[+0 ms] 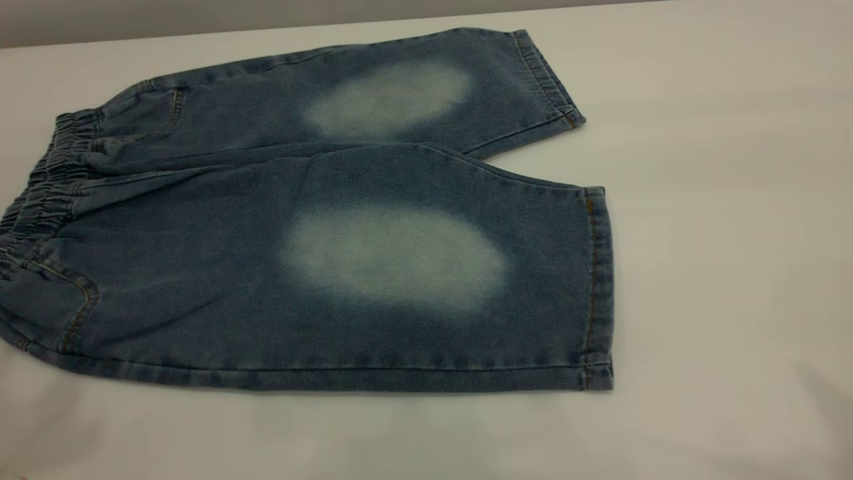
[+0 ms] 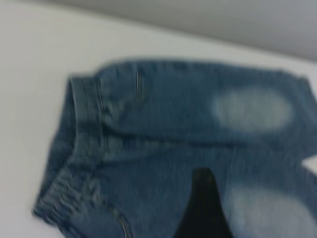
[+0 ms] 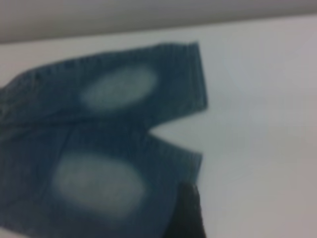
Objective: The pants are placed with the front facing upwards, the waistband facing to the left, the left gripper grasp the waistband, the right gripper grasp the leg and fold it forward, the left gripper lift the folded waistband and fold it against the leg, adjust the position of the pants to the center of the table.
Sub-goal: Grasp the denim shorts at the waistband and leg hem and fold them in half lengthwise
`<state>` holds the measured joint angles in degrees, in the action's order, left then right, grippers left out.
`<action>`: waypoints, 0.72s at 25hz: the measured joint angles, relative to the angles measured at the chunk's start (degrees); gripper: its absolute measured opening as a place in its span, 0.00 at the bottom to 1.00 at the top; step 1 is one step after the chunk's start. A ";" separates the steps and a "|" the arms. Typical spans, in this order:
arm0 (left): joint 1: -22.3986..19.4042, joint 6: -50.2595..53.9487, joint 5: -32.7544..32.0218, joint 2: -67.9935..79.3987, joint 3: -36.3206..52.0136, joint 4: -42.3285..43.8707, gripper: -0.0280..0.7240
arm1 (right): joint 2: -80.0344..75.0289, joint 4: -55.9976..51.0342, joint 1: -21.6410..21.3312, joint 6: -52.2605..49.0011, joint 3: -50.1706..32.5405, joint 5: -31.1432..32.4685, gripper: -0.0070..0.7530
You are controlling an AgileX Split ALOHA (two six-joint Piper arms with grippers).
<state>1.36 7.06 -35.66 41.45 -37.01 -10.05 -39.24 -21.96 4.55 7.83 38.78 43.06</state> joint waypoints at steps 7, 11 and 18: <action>0.00 -7.69 8.95 14.74 0.00 -7.53 0.69 | -14.79 -13.86 0.00 11.42 0.00 2.60 0.71; 0.00 -9.69 10.12 19.58 0.08 -7.80 0.69 | -20.56 -22.40 0.00 18.55 0.00 2.45 0.71; -0.08 -8.91 11.75 25.40 0.28 -7.79 0.69 | -28.73 -33.14 0.00 29.20 0.00 1.44 0.71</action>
<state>1.28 -1.85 -23.91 66.86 -36.73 -17.84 -67.97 -55.09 4.55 37.03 38.78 44.50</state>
